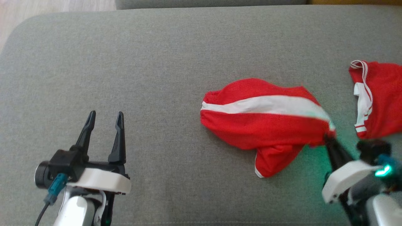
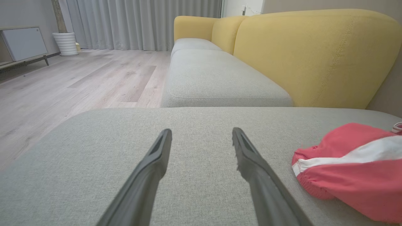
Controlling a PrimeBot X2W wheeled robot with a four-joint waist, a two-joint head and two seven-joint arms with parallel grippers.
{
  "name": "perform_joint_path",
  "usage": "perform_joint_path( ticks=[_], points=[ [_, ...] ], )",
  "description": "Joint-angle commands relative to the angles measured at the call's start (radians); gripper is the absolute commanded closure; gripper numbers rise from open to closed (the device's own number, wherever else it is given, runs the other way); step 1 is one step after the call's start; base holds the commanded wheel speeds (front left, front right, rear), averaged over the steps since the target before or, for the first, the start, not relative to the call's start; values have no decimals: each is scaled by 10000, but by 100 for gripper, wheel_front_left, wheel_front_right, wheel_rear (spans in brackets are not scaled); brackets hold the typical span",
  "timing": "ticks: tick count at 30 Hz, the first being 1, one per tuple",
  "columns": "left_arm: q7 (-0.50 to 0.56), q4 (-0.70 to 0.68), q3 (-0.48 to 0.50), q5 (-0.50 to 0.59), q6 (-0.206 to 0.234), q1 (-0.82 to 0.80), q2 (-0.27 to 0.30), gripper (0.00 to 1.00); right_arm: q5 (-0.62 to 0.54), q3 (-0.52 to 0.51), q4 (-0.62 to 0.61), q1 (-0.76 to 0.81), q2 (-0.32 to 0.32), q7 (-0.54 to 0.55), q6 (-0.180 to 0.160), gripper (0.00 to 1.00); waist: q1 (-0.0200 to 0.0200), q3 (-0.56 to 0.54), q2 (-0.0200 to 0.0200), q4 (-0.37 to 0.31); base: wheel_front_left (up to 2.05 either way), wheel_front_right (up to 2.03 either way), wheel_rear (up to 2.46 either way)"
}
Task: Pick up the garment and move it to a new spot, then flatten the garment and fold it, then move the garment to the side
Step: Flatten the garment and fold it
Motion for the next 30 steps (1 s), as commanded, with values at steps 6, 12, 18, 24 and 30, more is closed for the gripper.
perform_joint_path(
  ticks=[6,12,18,24,30],
  points=[
    [-100,-247,277,-88,61,-482,138,0,233,581,1055,-279,278,-203,65,4,0,-41,0,-60,0,0,0],
    [-71,-180,245,-157,95,-341,160,0,267,758,474,-695,364,-1060,65,0,0,-290,0,-93,0,0,0],
    [0,-166,243,-218,155,-96,235,0,186,898,-1206,-777,295,-1552,65,0,0,-661,0,-124,0,0,0],
    [152,-221,161,-276,191,207,287,0,21,1058,-2340,-378,379,-1362,65,0,0,-1040,0,-142,0,0,0],
    [277,-239,41,-319,181,393,326,0,1,967,-2714,116,549,-1096,65,0,0,-1200,0,-129,0,0,0]
  ],
)
